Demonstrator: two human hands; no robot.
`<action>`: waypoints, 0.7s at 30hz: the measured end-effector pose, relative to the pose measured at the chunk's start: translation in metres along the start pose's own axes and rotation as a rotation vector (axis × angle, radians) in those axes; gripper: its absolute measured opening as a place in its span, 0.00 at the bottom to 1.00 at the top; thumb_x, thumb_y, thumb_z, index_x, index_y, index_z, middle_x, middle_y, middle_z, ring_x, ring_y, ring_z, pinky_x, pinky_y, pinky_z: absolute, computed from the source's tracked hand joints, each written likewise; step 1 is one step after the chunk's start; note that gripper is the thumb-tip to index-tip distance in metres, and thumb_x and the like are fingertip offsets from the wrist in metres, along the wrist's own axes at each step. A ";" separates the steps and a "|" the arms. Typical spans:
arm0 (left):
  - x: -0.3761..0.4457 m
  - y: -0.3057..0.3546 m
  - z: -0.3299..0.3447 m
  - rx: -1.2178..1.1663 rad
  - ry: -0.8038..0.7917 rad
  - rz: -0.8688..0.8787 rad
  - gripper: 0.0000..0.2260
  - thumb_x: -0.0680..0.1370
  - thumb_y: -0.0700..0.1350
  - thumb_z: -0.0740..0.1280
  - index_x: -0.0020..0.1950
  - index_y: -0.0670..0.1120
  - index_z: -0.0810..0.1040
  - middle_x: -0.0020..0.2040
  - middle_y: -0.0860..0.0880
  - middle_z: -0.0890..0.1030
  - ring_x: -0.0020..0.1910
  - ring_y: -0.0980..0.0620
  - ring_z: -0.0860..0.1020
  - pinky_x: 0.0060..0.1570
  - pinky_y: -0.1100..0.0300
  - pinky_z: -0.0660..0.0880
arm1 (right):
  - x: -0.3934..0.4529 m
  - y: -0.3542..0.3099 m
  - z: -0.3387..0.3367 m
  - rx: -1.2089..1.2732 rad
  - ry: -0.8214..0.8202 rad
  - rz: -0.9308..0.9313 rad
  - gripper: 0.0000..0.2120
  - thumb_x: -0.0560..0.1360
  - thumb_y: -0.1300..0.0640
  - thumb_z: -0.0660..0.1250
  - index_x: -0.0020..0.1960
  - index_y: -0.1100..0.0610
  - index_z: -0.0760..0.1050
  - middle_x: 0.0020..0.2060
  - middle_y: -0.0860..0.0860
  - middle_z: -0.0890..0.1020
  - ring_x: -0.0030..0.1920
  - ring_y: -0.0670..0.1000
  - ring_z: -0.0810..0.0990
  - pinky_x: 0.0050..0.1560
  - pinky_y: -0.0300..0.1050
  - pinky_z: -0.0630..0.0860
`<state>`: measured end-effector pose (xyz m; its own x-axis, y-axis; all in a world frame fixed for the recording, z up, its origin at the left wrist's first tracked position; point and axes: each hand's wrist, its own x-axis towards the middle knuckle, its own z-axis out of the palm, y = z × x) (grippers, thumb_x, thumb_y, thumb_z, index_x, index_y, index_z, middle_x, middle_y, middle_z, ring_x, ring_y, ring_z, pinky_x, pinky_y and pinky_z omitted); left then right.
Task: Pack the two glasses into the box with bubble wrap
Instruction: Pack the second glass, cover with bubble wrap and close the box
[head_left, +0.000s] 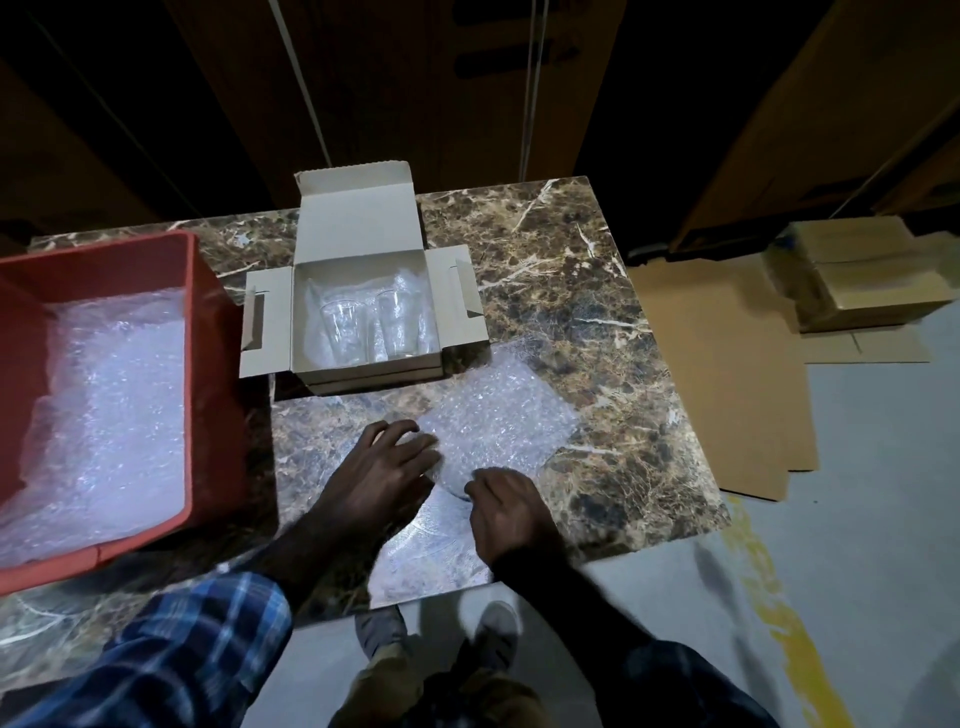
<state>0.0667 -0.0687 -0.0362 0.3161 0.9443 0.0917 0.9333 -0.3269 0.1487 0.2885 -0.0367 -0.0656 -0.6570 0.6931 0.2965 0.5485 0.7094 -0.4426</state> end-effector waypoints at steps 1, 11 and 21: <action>-0.007 0.000 -0.002 -0.006 0.013 0.008 0.14 0.77 0.50 0.65 0.60 0.47 0.81 0.64 0.51 0.80 0.64 0.44 0.75 0.59 0.50 0.67 | -0.003 -0.003 -0.002 0.035 0.020 -0.049 0.08 0.74 0.68 0.63 0.49 0.62 0.79 0.49 0.58 0.81 0.50 0.59 0.79 0.59 0.52 0.74; -0.067 0.015 -0.027 -0.654 -0.021 -0.352 0.05 0.73 0.48 0.66 0.41 0.47 0.79 0.40 0.54 0.83 0.42 0.50 0.82 0.45 0.52 0.78 | -0.029 0.000 -0.007 0.260 -0.127 0.056 0.17 0.70 0.52 0.71 0.55 0.60 0.81 0.58 0.53 0.83 0.62 0.52 0.78 0.66 0.45 0.72; -0.055 0.005 -0.013 -1.319 0.001 -0.832 0.22 0.67 0.57 0.79 0.39 0.38 0.78 0.31 0.36 0.78 0.29 0.47 0.75 0.31 0.54 0.69 | 0.013 -0.009 -0.025 0.592 -0.103 0.767 0.22 0.73 0.60 0.72 0.27 0.48 0.65 0.23 0.45 0.65 0.30 0.45 0.61 0.35 0.47 0.60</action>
<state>0.0512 -0.1231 -0.0276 -0.1949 0.8704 -0.4521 0.0347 0.4667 0.8837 0.2881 -0.0304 -0.0364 -0.2869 0.9055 -0.3127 0.5164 -0.1288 -0.8466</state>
